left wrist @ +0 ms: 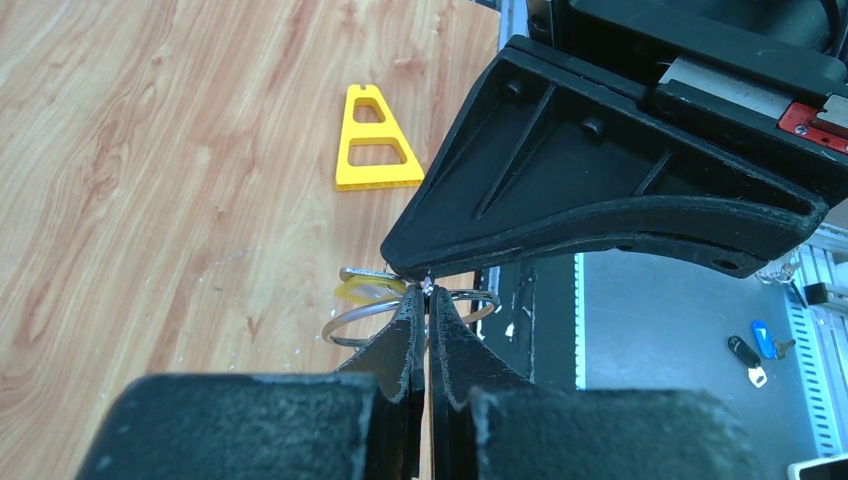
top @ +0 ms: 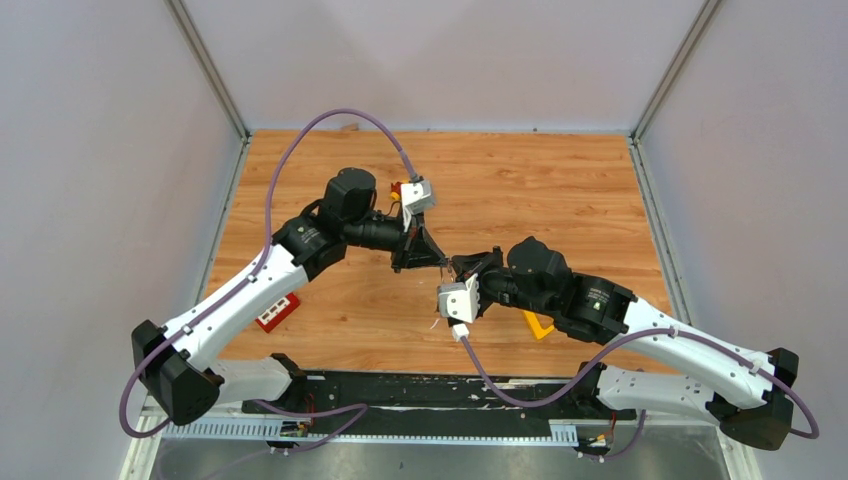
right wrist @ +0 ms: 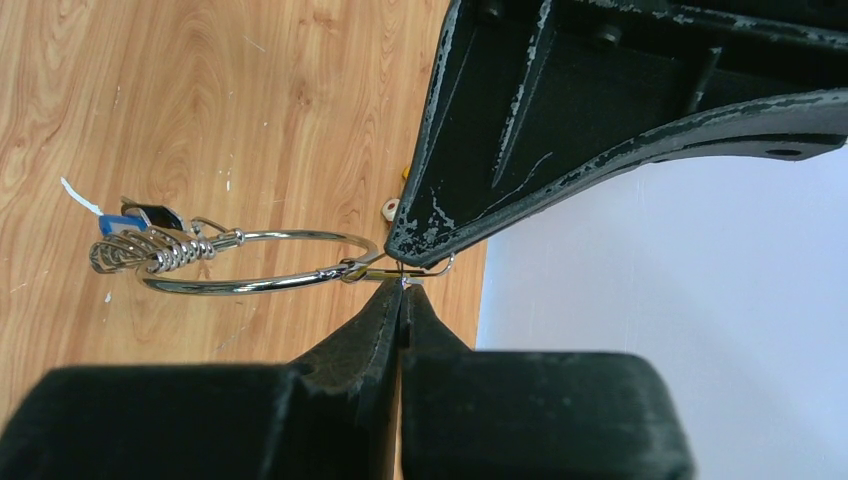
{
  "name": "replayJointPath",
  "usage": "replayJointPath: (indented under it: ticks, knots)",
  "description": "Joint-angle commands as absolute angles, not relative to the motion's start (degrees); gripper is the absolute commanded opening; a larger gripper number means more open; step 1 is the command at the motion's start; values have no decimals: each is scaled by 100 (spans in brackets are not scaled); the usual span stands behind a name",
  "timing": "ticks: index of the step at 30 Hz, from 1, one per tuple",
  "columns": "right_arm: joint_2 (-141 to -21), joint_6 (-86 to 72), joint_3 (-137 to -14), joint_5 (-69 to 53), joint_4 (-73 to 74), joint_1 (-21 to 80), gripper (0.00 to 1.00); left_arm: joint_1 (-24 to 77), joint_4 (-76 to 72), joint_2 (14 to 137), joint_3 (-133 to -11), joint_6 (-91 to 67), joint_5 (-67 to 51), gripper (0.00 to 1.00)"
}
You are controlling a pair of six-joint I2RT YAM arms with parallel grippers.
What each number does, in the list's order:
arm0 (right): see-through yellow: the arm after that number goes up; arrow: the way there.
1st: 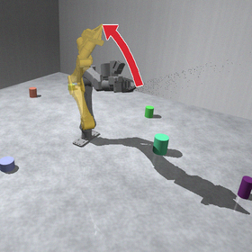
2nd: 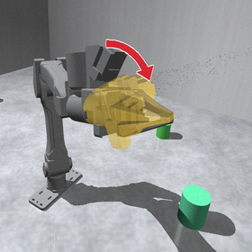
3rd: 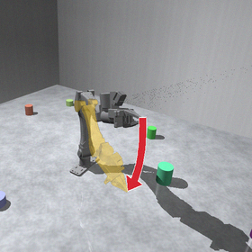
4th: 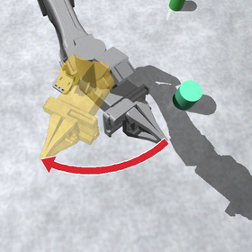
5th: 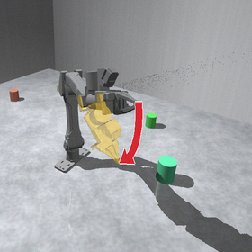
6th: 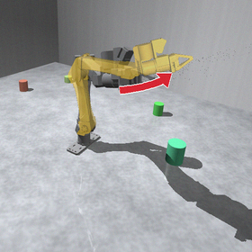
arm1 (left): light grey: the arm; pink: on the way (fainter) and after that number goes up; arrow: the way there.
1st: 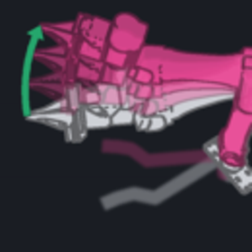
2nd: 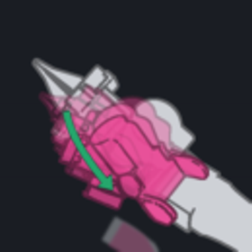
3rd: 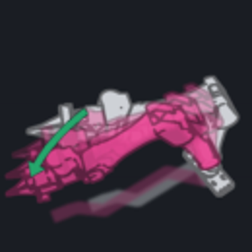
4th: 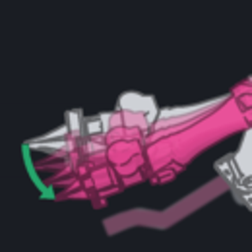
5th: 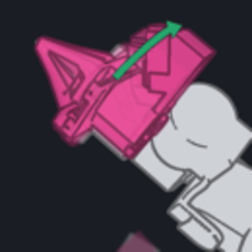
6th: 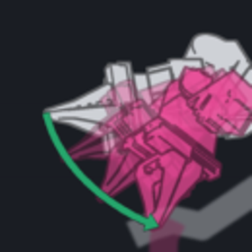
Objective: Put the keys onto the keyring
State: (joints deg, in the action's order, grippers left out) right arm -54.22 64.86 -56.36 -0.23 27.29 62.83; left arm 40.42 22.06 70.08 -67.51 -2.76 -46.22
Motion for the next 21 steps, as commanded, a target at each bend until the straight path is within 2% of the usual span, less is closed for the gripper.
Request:
replayJointPath:
  ticks: [1,21]
  knots:
    - [-5313,6471,-5725,-158,2698,6332,0,4017,2036,7045,-6836,-325,-4549,0]
    - [-5368,6464,-5709,-141,2680,6394,0,4017,2113,7184,-6907,-444,-4184,0]
